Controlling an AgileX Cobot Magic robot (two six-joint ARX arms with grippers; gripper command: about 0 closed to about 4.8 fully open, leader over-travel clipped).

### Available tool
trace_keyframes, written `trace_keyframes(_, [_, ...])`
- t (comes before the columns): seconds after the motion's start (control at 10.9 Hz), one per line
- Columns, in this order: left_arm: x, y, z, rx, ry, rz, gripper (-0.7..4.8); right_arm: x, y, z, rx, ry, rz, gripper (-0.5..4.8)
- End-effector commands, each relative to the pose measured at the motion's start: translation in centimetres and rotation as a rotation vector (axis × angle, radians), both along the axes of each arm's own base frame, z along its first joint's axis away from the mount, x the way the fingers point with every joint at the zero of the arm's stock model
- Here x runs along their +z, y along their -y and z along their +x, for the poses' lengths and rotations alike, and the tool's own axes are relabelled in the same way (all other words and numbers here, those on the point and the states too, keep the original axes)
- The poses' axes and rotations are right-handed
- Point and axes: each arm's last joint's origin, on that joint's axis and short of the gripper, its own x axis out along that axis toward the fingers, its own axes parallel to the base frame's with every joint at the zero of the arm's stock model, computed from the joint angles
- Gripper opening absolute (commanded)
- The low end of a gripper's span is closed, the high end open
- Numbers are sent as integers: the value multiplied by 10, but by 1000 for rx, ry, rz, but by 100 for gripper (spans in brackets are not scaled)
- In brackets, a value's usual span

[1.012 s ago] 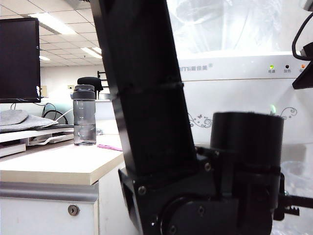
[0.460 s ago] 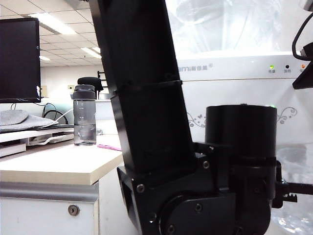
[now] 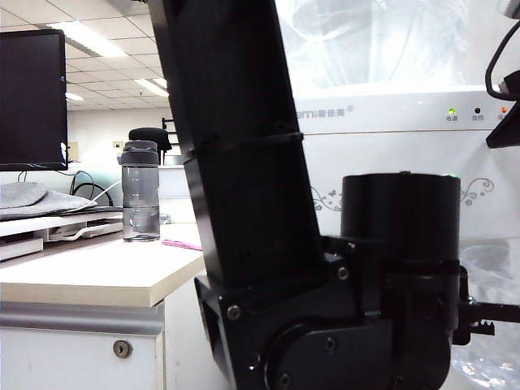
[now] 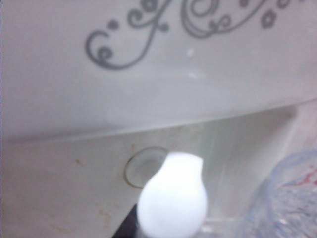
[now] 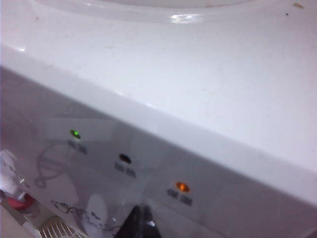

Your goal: Pick up the plastic mug from the left desk, go to the cold water outlet of the water dispenser, press the vertical switch to get some water, then put the mug back on the desk.

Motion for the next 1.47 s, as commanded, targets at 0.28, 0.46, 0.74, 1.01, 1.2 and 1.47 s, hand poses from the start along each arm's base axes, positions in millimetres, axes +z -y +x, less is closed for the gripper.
trace_keyframes(0.28, [26, 8, -8, -39, 40, -132, -1, 8, 4, 4, -95, 64, -11, -1])
trace_keyframes(0.46, [27, 9, -10, -48, 38, -130, -1, 8, 4, 4, -95, 64, -11, -1])
trace_keyframes(0.74, [28, 10, -13, -51, 38, -131, -1, 8, 4, 3, -94, 64, -11, -1])
trace_keyframes(1.01, [30, 12, -16, -57, 37, -138, -1, 8, 4, 4, -95, 64, -11, -1])
trace_keyframes(1.2, [33, 12, -17, -54, 39, -144, -1, 8, 4, 4, -95, 64, -11, -1])
trace_keyframes(1.47, [35, 14, -20, -62, 37, -155, -1, 8, 4, 4, -95, 64, -11, -1])
